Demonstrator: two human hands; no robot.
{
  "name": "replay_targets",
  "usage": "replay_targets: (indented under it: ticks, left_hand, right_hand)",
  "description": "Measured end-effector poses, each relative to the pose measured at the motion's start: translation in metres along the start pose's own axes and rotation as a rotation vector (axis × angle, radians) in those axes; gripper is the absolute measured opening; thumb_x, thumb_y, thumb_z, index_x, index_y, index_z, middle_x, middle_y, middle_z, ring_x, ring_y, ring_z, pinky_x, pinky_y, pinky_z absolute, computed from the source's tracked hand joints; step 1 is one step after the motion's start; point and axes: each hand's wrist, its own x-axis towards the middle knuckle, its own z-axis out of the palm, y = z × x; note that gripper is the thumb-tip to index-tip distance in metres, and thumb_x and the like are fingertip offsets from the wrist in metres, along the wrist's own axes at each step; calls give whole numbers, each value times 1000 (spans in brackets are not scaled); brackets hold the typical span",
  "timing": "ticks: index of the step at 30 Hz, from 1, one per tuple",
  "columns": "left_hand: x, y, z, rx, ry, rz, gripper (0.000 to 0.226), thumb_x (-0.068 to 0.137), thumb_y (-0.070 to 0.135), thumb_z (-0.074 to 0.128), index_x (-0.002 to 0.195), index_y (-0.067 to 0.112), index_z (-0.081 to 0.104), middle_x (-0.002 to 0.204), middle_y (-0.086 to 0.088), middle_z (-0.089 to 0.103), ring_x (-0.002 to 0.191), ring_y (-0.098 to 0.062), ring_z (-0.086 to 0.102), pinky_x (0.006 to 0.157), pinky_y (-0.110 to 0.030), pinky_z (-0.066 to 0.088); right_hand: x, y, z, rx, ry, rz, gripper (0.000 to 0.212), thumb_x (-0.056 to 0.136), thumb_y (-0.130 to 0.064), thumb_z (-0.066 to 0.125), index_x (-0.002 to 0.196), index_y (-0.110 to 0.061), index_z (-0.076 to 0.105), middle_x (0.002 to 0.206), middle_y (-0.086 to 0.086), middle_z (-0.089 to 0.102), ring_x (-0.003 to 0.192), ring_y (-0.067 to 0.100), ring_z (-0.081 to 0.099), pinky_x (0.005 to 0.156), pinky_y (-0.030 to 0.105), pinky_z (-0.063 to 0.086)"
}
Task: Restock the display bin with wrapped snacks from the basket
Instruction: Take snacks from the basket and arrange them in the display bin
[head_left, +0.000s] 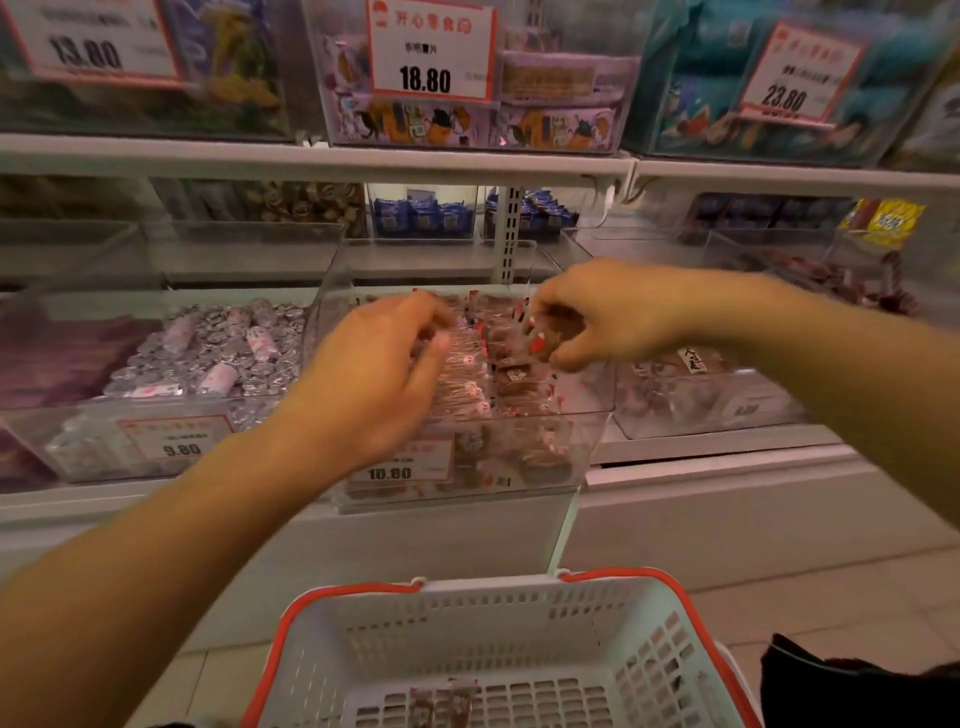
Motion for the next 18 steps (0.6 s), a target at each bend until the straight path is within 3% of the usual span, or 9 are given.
replay_targets:
  ticks: [4, 6, 8, 13, 18]
  left_hand:
    - [0, -24, 10, 223, -213, -31, 22, 98, 33, 44, 101, 21, 62, 100, 2, 59, 96, -19, 54, 84, -37, 47]
    - [-3, -26, 14, 236, -245, -5, 27, 100, 34, 38, 100, 21, 61, 98, 1, 56, 94, -20, 52, 85, -41, 47]
    - [-3, -27, 14, 215, -242, -9, 27, 100, 36, 36, 101, 22, 59, 98, 3, 54, 93, -18, 50, 86, -41, 47]
    - [-5, -27, 13, 191, -261, -8, 17, 100, 35, 33, 90, 28, 45, 94, 6, 47, 94, -19, 48, 85, -39, 45]
    - [-5, -28, 15, 181, -246, -24, 21, 101, 35, 34, 100, 25, 53, 99, 4, 51, 95, -18, 48, 85, -37, 44]
  right_hand:
    - [47, -7, 4, -158, -471, 9, 17, 88, -35, 69, 93, -19, 63, 87, -5, 61, 77, 11, 57, 60, 25, 39]
    - [62, -10, 13, -248, -568, -4, 14, 88, -38, 68, 94, -27, 62, 92, -6, 59, 82, 9, 55, 63, 26, 40]
    - [69, -10, 19, -235, -581, -23, 11, 88, -35, 69, 90, -32, 59, 93, -8, 58, 82, 8, 54, 64, 26, 40]
    - [70, -5, 19, -193, -549, -9, 21, 88, -30, 68, 103, -16, 62, 87, -5, 54, 79, 14, 52, 65, 29, 42]
    - [68, -8, 18, -175, -501, 30, 28, 89, -25, 69, 111, -10, 58, 88, 1, 51, 74, 15, 44, 63, 29, 39]
